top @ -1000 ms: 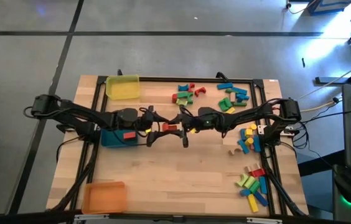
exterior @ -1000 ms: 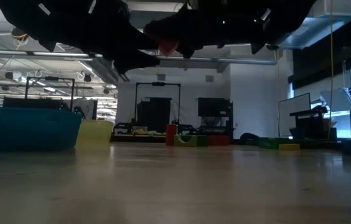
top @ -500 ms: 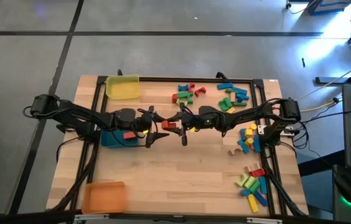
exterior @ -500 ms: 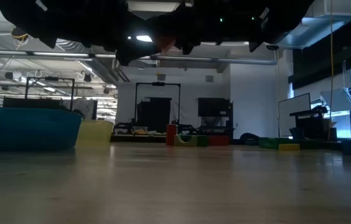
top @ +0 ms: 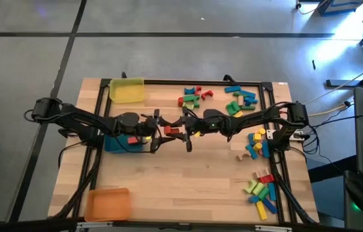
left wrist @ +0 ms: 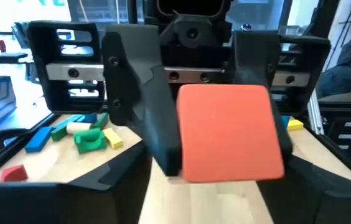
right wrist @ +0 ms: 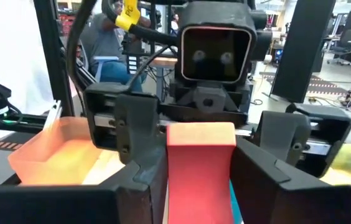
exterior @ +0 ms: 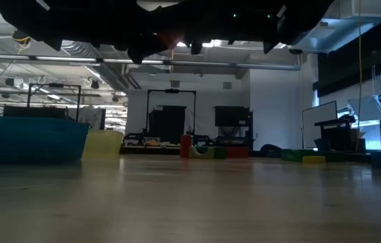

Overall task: Sort blocks by size
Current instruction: Put the orange arch block into the blue bin

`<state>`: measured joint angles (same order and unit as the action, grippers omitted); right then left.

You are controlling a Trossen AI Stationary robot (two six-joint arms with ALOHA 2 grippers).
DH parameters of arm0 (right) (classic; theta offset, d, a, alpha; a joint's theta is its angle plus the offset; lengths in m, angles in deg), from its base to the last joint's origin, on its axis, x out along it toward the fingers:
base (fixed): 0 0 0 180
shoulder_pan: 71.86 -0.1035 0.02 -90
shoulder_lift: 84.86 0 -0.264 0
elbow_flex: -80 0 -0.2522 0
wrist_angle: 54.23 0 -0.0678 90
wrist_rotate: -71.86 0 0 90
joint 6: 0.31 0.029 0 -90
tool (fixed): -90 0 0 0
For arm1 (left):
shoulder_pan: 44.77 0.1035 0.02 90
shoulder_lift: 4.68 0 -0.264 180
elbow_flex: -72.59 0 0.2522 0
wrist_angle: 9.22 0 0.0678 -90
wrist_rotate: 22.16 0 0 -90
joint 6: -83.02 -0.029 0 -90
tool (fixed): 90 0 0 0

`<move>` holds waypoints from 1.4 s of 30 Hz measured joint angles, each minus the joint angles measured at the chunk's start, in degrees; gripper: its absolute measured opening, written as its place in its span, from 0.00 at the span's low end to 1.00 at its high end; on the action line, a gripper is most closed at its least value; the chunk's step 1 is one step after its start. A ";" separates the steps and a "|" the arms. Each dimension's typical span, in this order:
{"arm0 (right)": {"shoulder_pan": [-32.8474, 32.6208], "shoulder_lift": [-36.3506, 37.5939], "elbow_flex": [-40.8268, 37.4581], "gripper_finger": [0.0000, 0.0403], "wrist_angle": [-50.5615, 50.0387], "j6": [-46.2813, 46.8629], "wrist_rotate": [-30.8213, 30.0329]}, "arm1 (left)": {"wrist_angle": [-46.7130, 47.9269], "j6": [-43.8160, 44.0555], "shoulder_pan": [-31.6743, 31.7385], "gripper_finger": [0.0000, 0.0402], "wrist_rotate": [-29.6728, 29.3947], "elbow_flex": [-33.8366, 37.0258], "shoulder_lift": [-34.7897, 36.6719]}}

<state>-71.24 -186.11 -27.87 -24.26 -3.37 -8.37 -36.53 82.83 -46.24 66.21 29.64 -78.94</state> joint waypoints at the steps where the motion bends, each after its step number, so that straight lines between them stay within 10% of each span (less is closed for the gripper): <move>1: -0.01 0.00 0.00 0.34 -0.01 0.05 0.11 | -0.17 -0.17 -0.02 0.57 -0.01 0.04 -0.01; 11: -0.29 0.00 0.13 0.35 0.14 1.17 -0.32 | -0.37 -2.05 0.01 0.31 -0.67 0.07 -0.04; 22: -0.28 1.81 0.15 0.59 -2.89 4.64 1.88 | 5.19 -1.13 0.01 0.30 -0.44 0.07 1.00; 42: -0.30 15.93 -2.05 0.68 -51.38 6.82 -4.48 | 77.25 14.63 -0.05 0.30 -8.33 -11.79 19.12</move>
<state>-71.54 -170.18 -29.93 -75.64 3.45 -12.85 40.71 97.46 -46.29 57.88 17.85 -59.82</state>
